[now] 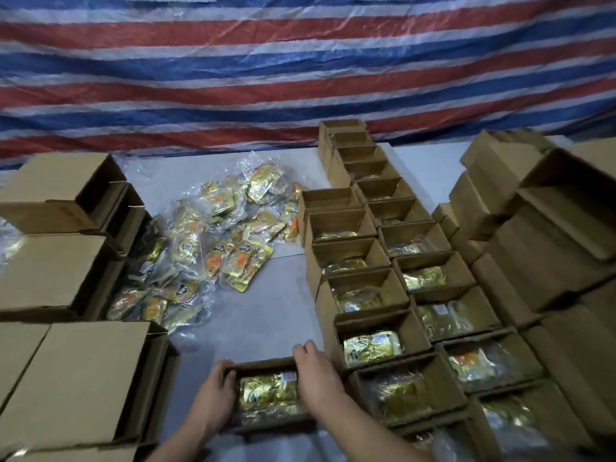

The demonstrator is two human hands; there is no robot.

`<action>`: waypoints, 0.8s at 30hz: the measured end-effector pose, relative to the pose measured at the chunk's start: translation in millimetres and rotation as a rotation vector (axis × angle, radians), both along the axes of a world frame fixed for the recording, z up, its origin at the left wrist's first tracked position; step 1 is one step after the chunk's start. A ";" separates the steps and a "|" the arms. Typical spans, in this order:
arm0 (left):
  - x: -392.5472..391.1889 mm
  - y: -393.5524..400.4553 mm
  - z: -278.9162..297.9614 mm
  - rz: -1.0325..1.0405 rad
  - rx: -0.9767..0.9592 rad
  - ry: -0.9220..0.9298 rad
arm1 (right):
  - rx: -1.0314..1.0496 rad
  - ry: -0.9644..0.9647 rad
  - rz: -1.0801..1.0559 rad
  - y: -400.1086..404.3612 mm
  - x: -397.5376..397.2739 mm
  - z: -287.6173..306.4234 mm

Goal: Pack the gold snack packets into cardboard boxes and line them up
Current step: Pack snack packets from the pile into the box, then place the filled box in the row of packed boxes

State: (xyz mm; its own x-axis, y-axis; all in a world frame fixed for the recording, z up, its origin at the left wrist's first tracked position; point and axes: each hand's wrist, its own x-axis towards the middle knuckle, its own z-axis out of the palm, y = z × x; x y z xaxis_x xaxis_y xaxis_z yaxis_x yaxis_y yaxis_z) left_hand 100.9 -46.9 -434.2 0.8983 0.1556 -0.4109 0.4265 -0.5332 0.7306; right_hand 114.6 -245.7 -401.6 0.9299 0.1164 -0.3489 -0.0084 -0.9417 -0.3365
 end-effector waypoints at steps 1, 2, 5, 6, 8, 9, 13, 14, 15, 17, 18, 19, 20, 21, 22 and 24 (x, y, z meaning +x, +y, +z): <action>-2.1 -1.0 1.6 0.015 -0.006 0.004 | 0.063 -0.001 -0.081 -1.0 -5.6 -1.8; -4.0 -1.5 2.6 0.032 -0.014 0.008 | 0.132 0.004 -0.184 -1.6 -9.8 -2.7; -4.5 1.0 8.3 0.064 -0.031 0.015 | 0.226 0.024 -0.367 -1.9 -15.5 1.1; -4.0 2.7 12.6 0.073 -0.028 0.017 | 0.231 0.027 -0.370 -1.1 -15.3 4.0; 0.2 8.1 27.0 0.090 -0.023 -0.008 | 0.224 -0.018 -0.339 0.6 -10.4 18.6; 5.9 10.5 37.6 0.090 -0.023 -0.034 | 0.221 -0.065 -0.323 0.7 -4.3 29.0; 51.5 13.5 106.1 0.060 -0.063 -0.146 | 0.312 -0.261 -0.299 -2.9 37.7 94.3; 67.5 11.2 126.6 0.064 -0.104 -0.181 | 0.332 -0.307 -0.303 -5.8 51.2 114.1; 84.9 7.1 146.8 0.062 -0.135 -0.222 | 0.347 -0.344 -0.310 -10.2 65.0 134.3; 122.5 -5.8 185.8 0.039 -0.162 -0.288 | 0.357 -0.425 -0.328 -24.2 94.4 172.1; 141.8 -15.7 202.9 0.027 -0.193 -0.304 | 0.354 -0.476 -0.345 -33.7 109.7 188.5; 161.2 -28.5 218.9 0.016 -0.231 -0.315 | 0.351 -0.525 -0.367 -45.5 125.7 203.4; 180.8 -42.9 232.7 0.001 -0.252 -0.323 | 0.342 -0.567 -0.390 -58.9 142.5 216.7; 199.7 -59.8 244.6 -0.021 -0.252 -0.332 | 0.326 -0.597 -0.412 -74.4 160.3 227.7; 217.8 -78.1 254.4 -0.048 -0.246 -0.337 | 0.301 -0.613 -0.430 -91.4 178.9 236.6; 251.6 -116.7 268.1 -0.103 -0.251 -0.337 | 0.237 -0.614 -0.458 -126.7 218.1 248.8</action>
